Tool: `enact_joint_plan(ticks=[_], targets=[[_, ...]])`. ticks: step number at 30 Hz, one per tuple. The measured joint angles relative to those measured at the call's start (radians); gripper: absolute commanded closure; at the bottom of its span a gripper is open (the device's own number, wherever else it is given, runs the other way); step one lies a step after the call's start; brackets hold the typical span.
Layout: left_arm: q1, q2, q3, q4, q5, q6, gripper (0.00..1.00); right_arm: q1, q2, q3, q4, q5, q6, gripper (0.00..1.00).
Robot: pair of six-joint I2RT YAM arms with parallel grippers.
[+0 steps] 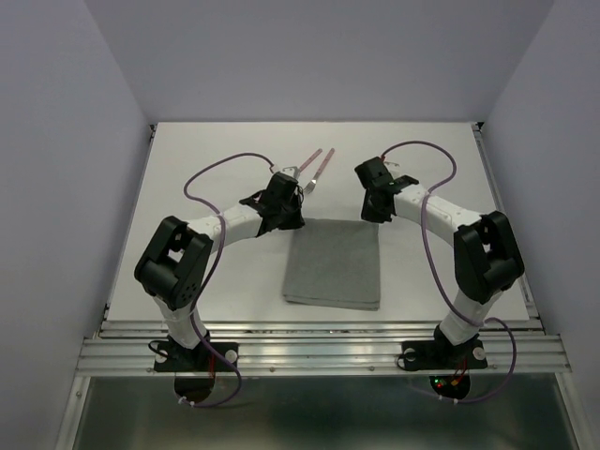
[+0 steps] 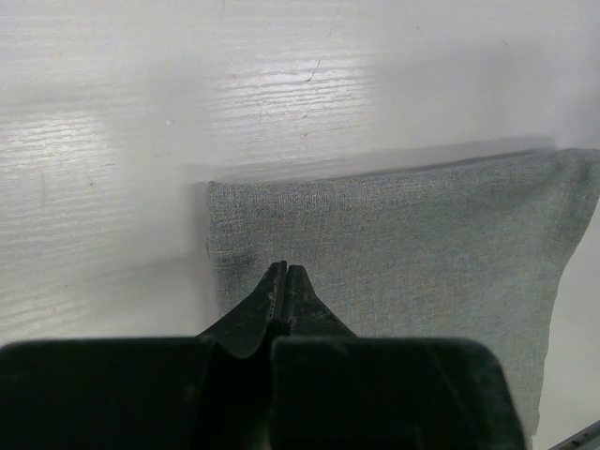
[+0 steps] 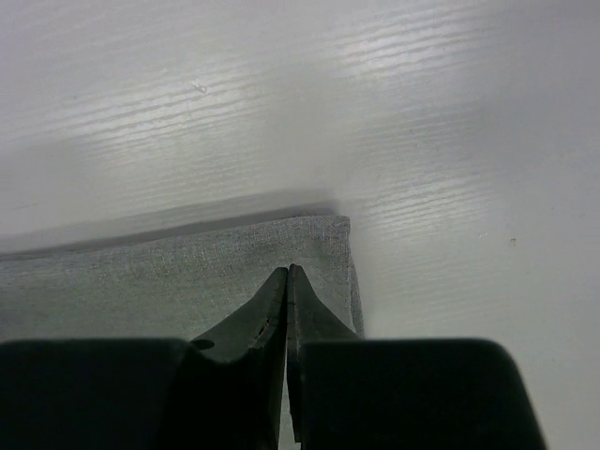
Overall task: Fold the napkin into a case and place the utensils inside
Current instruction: Smooth out the lower triangle-folded napkin at the center of the board.
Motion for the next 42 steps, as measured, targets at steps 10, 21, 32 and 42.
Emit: enact_joint_plan(ticks=[10,21,32,42], targets=[[0.008,0.0,0.021,-0.045,-0.016,0.013,0.77,-0.002,0.048,0.0,0.018,0.026,-0.001,0.94],[0.04,0.026,0.037,-0.048,0.001,0.025,0.35,-0.002,0.108,0.003,0.023,0.023,-0.018,0.94],[0.04,0.138,0.087,-0.045,0.013,0.016,0.81,-0.002,0.109,0.033,0.032,-0.001,-0.032,0.93],[0.11,0.143,0.077,-0.027,0.085,0.014,1.0,-0.021,0.04,0.035,0.039,-0.042,-0.041,0.89]])
